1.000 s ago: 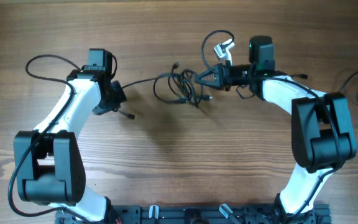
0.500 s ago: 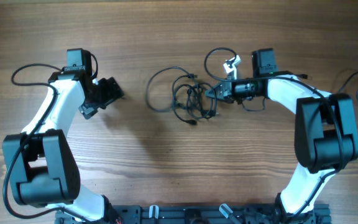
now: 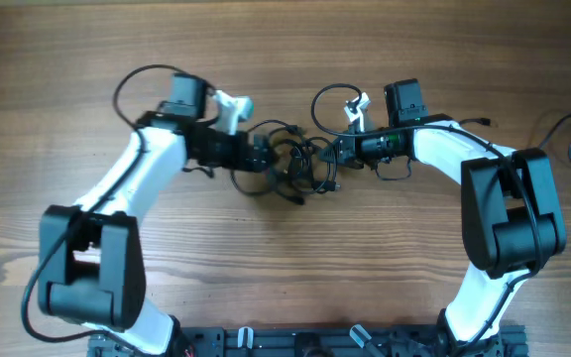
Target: Untangle cables
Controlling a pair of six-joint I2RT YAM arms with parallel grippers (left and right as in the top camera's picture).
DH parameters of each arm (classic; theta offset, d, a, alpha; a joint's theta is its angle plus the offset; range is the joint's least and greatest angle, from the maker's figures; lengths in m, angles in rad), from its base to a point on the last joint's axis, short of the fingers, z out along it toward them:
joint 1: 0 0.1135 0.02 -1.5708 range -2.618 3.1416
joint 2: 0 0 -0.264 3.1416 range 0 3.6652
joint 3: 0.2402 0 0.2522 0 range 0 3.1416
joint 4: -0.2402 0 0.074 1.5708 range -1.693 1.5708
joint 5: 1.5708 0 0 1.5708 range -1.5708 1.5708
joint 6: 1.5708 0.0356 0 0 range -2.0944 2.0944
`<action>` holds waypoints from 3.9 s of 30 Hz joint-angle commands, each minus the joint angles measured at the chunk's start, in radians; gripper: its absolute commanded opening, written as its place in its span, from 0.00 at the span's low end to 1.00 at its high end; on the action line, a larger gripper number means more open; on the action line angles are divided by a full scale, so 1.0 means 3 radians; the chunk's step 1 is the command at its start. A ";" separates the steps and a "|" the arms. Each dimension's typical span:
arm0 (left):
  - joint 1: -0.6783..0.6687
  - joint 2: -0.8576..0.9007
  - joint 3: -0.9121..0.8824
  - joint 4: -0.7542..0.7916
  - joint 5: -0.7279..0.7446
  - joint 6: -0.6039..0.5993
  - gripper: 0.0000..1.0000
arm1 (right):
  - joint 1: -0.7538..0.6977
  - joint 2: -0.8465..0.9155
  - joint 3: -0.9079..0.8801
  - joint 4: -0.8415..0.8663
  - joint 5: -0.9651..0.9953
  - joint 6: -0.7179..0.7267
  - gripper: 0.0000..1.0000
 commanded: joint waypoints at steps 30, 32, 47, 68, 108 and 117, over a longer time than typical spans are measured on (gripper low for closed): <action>0.1397 0.0000 -0.0385 0.0245 0.0216 -0.0702 0.46 | 0.0431 -0.0067 -0.0005 0.0287 0.0196 -0.0081 0.04; 0.1211 0.0000 -0.0385 0.0300 0.0224 -0.0685 0.53 | 0.0558 -0.0067 -0.0005 0.0446 0.0201 -0.0089 0.04; 0.0605 0.0000 -0.0385 0.0492 0.0220 -0.0694 0.52 | 0.0570 -0.0417 0.0420 -0.0025 0.1167 0.0139 0.72; 0.0605 0.0000 -0.0387 0.0504 0.0120 -0.0868 0.50 | 0.1368 0.0139 0.0387 -0.0140 0.2349 0.1517 0.35; 0.0605 0.0000 -0.0387 0.0490 0.1033 -0.0403 0.62 | 0.0760 -0.0081 0.0159 0.1413 -0.0759 0.0579 0.04; 0.0598 0.0000 -0.0387 0.0491 0.1085 -0.0408 0.40 | 0.0795 -0.0080 0.0159 0.1598 -0.0951 0.1137 0.04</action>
